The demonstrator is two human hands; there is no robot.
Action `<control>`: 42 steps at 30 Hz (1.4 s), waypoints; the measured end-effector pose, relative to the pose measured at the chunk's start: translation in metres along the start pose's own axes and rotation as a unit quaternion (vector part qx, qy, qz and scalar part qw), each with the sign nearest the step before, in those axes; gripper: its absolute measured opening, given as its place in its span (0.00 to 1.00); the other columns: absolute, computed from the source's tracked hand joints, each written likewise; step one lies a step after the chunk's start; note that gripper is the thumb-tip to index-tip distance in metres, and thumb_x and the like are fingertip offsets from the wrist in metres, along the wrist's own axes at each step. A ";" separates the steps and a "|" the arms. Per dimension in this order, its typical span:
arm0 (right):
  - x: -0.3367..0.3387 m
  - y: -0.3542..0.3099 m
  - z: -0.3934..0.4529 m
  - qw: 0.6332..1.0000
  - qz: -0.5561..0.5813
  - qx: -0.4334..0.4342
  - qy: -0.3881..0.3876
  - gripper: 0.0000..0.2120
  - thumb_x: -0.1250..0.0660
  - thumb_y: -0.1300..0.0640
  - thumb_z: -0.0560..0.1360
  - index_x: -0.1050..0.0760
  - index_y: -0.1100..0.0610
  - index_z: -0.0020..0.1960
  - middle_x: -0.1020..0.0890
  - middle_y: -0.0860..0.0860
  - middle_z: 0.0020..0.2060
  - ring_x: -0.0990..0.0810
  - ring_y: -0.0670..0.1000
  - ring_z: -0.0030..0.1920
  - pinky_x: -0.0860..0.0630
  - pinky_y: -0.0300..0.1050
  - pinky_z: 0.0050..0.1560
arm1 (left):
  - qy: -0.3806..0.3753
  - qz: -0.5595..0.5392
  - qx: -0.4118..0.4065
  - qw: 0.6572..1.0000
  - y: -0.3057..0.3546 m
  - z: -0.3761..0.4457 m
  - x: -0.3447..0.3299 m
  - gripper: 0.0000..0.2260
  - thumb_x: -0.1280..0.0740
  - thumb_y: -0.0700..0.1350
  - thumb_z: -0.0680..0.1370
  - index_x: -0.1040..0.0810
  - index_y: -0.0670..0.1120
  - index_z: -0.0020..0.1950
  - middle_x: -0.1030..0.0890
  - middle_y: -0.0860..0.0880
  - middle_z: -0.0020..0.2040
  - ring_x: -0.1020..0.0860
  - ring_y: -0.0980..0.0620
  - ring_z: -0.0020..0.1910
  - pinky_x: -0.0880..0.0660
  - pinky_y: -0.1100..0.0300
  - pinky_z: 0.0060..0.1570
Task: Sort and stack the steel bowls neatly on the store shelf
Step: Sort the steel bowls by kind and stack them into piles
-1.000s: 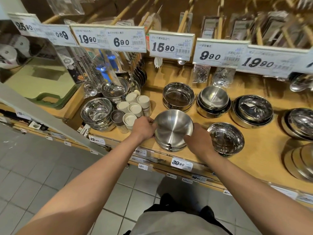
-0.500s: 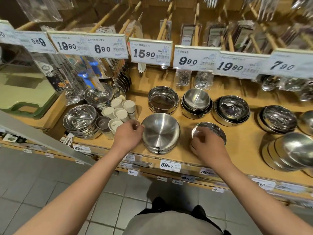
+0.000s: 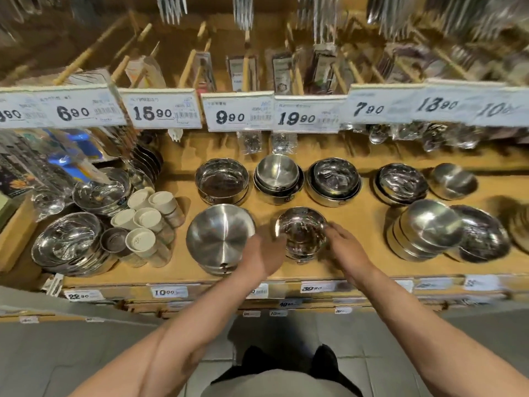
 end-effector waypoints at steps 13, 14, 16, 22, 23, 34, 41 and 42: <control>0.024 0.007 -0.005 1.000 0.010 0.024 0.012 0.08 0.35 0.57 0.81 0.19 0.49 0.55 0.13 0.56 0.50 0.15 0.60 0.54 0.16 0.56 0.56 | -0.015 0.066 -0.011 0.998 0.011 0.015 -0.029 0.12 0.35 0.43 0.79 0.22 0.44 0.62 0.15 0.44 0.55 0.17 0.41 0.53 0.21 0.51 0.52; 0.027 0.006 -0.005 1.000 0.014 0.025 0.004 0.07 0.35 0.57 0.81 0.19 0.49 0.55 0.13 0.56 0.51 0.15 0.60 0.55 0.17 0.55 0.56 | -0.015 0.049 -0.005 0.999 0.011 0.015 -0.030 0.13 0.35 0.43 0.79 0.22 0.45 0.63 0.15 0.45 0.56 0.17 0.41 0.53 0.20 0.49 0.53; 0.034 0.005 -0.005 0.999 0.024 0.019 -0.018 0.05 0.34 0.55 0.82 0.20 0.49 0.55 0.13 0.55 0.53 0.14 0.58 0.55 0.17 0.53 0.57 | 0.003 0.028 0.010 1.000 0.010 0.013 -0.031 0.16 0.33 0.46 0.79 0.25 0.47 0.67 0.17 0.50 0.59 0.18 0.43 0.57 0.21 0.48 0.57; 0.101 0.037 -0.017 0.996 0.072 -0.029 -0.037 0.10 0.33 0.54 0.81 0.19 0.54 0.61 0.17 0.52 0.59 0.16 0.55 0.58 0.16 0.50 0.56 | 0.169 0.049 -0.098 0.979 0.031 -0.006 -0.040 0.06 0.35 0.45 0.81 0.27 0.57 0.48 0.22 0.56 0.44 0.21 0.62 0.43 0.27 0.67 0.43; 0.122 0.048 -0.020 0.996 0.071 -0.040 -0.026 0.08 0.33 0.55 0.81 0.18 0.54 0.58 0.16 0.54 0.57 0.16 0.55 0.57 0.15 0.49 0.54 | 0.174 0.041 -0.110 0.978 0.040 -0.008 -0.049 0.06 0.35 0.45 0.81 0.25 0.57 0.51 0.21 0.57 0.46 0.22 0.62 0.45 0.28 0.68 0.44; 0.257 0.068 0.018 0.993 0.113 -0.023 0.038 0.17 0.42 0.44 0.84 0.20 0.53 0.59 0.16 0.58 0.59 0.17 0.56 0.52 0.20 0.57 0.50 | -0.069 -0.258 0.055 0.962 0.121 0.023 -0.217 0.09 0.37 0.55 0.83 0.21 0.56 0.59 0.19 0.52 0.59 0.21 0.53 0.56 0.21 0.57 0.51; 0.246 0.058 0.023 0.988 0.150 0.029 -0.040 0.17 0.42 0.40 0.83 0.21 0.46 0.63 0.16 0.48 0.60 0.18 0.48 0.61 0.19 0.48 0.60 | -0.050 -0.314 0.080 0.945 0.134 0.022 -0.236 0.16 0.38 0.56 0.83 0.17 0.47 0.59 0.13 0.46 0.53 0.15 0.50 0.50 0.18 0.61 0.39; 0.243 0.058 0.023 0.988 0.140 0.033 -0.048 0.17 0.42 0.40 0.83 0.22 0.46 0.63 0.16 0.48 0.61 0.18 0.48 0.62 0.20 0.50 0.63 | -0.042 -0.311 0.084 0.946 0.134 0.023 -0.236 0.17 0.38 0.55 0.83 0.18 0.45 0.60 0.14 0.45 0.55 0.15 0.48 0.53 0.16 0.56 0.45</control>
Point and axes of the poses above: each hand's wrist, its own z-axis towards the middle knuckle, its own x-axis out of the back of the hand, y = z × x, the point moved 2 cm from there along z, towards the middle knuckle
